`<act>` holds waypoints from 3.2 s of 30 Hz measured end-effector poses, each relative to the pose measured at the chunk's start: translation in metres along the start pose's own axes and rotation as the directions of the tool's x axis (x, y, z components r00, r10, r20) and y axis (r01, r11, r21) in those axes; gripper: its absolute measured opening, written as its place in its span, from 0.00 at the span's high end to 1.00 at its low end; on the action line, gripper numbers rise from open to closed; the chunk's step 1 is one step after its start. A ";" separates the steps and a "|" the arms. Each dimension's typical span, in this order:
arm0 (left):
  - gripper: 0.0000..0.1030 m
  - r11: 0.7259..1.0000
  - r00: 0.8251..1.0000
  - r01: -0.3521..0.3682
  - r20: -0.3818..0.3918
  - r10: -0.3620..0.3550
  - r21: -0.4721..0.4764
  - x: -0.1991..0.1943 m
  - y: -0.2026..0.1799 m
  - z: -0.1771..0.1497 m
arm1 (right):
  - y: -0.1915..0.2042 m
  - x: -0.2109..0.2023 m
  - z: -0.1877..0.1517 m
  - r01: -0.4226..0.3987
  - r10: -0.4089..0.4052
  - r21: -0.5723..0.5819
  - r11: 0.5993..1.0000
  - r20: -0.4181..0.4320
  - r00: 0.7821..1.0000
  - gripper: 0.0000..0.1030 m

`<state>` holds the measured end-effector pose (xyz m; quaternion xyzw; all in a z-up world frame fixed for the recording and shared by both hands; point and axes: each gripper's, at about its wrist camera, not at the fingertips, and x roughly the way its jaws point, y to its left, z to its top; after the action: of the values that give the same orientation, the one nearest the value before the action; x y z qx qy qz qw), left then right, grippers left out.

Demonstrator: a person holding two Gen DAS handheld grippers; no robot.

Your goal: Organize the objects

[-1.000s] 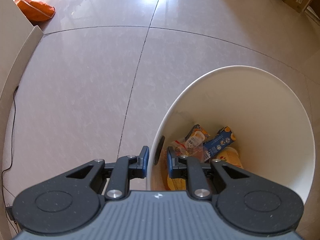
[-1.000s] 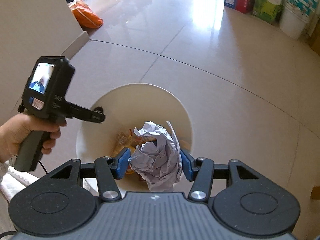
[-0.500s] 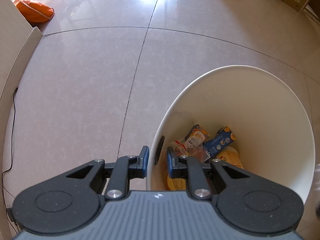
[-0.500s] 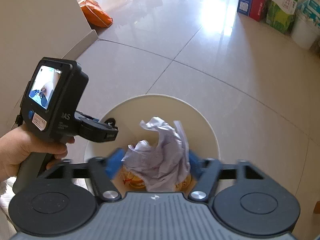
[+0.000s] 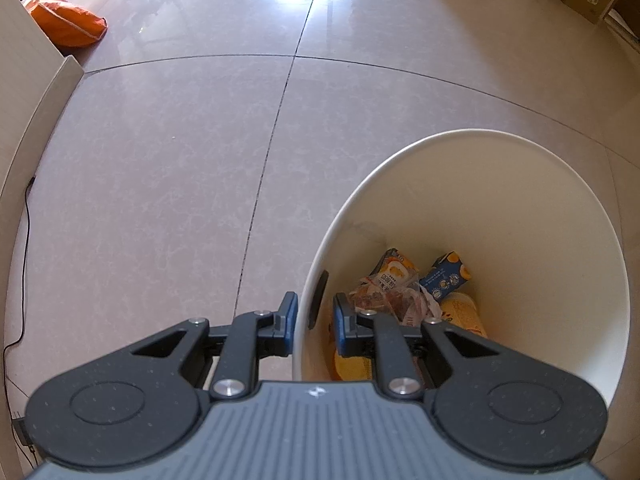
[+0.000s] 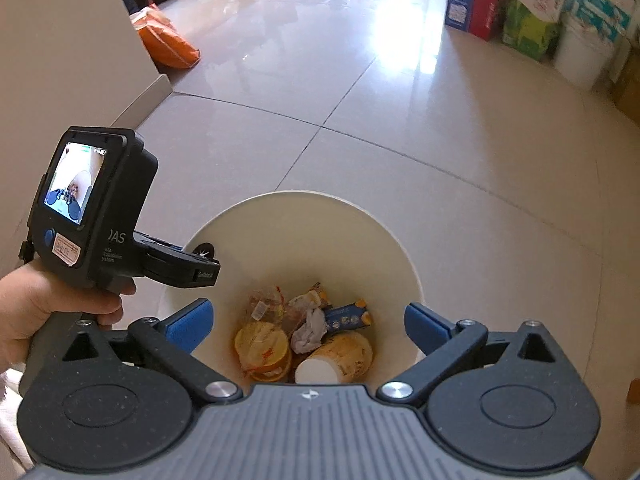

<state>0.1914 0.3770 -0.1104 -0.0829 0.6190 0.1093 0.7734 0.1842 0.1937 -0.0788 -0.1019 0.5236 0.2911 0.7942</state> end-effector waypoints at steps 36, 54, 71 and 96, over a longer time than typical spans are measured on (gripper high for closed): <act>0.06 0.994 0.990 0.050 0.123 -0.062 0.095 -0.131 -0.002 -0.103 | 0.013 -0.049 -0.093 0.346 -0.314 0.334 0.877 -0.148 0.938 0.00; 0.06 0.982 0.976 0.122 0.165 -0.146 0.145 -0.173 0.008 -0.118 | 0.044 -0.086 -0.092 0.343 -0.318 0.363 0.867 -0.127 0.939 0.00; 0.06 0.983 0.978 0.095 0.171 -0.122 0.160 -0.176 0.005 -0.120 | 0.045 -0.082 -0.094 0.333 -0.303 0.380 0.863 -0.138 0.943 0.00; 0.06 0.982 0.978 0.097 0.167 -0.124 0.161 -0.177 0.005 -0.119 | 0.040 -0.085 -0.097 0.328 -0.299 0.384 0.863 -0.134 0.945 0.00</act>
<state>0.0412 0.3384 0.0357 -0.0481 0.5491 0.0255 0.8340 0.0627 0.1512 -0.0393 -0.0309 0.5761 0.0411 0.8158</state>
